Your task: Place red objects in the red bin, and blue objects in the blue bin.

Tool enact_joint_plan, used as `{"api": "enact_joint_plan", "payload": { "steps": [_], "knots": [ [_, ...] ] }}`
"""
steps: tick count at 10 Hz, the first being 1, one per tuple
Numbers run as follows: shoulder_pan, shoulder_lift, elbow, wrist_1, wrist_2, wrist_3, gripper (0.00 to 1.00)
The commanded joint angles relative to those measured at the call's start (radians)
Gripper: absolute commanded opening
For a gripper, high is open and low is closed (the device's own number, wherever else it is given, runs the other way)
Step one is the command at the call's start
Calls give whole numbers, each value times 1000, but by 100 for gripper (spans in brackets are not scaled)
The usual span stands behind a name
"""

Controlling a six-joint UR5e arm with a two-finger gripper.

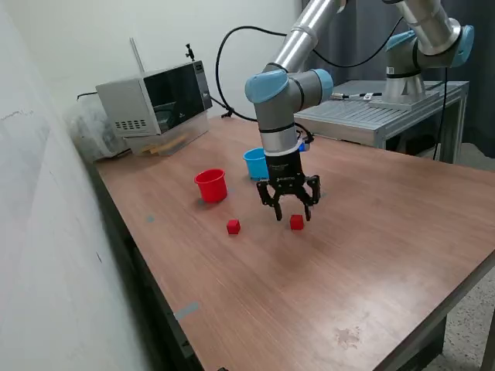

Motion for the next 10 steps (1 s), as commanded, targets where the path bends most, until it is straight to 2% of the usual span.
{"api": "enact_joint_plan", "payload": {
  "steps": [1,5,7,8,10],
  "knots": [
    [1,0,4,-1,0,0,0],
    [1,-15,1,-4,-18,-5,0],
    [-12,-70,3,-3,-18,-6,0],
    [-25,-101,6,0,-21,-8,0],
    [-96,-184,9,13,-24,-8,0]
  ]
}}
